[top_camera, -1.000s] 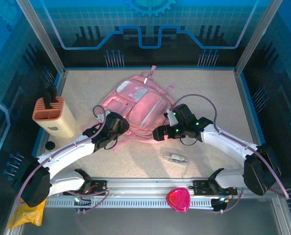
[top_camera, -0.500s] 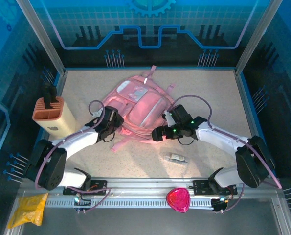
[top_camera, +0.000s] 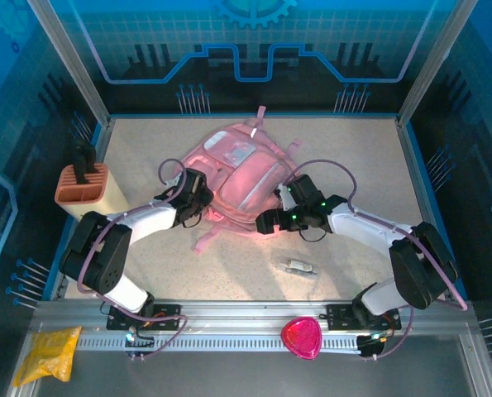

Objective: Pack the student bag

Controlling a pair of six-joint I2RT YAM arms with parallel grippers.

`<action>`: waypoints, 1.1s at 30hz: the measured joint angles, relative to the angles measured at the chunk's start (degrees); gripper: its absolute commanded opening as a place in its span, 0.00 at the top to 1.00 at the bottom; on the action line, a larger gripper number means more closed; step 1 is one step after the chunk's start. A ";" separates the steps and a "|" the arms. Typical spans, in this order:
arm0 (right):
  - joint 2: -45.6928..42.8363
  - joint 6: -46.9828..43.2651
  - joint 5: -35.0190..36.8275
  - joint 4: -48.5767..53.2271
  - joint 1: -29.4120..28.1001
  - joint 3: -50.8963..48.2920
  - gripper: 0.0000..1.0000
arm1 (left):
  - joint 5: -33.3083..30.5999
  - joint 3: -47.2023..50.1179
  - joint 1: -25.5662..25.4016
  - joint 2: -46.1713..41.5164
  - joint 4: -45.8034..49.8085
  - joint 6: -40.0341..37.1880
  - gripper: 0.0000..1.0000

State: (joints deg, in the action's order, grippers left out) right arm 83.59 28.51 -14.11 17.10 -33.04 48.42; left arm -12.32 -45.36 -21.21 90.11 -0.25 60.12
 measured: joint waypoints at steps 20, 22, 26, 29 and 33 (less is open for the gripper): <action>0.94 2.08 -1.73 -5.11 7.93 -0.83 0.00 | 1.68 -1.55 -0.98 2.08 -4.61 6.01 1.00; 1.75 2.43 -2.01 -6.21 10.25 -0.74 0.00 | 1.64 -1.57 -2.03 1.60 -4.42 6.03 1.00; 3.93 3.54 -1.49 -6.47 13.88 2.03 0.00 | 0.98 -1.73 -5.25 -0.63 -3.58 7.43 1.00; 4.79 4.17 -0.31 -6.27 15.76 4.66 0.00 | -1.11 -1.73 -8.66 -2.58 -2.78 8.68 1.00; 6.03 4.37 0.00 -3.63 18.14 9.16 0.00 | -2.47 -1.73 -12.07 -3.63 -1.75 11.21 1.00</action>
State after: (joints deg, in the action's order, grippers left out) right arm 89.62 32.88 -14.11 13.47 -14.90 57.58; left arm -14.79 -47.09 -33.28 86.48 -2.00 71.33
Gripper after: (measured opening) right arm 0.995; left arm 0.054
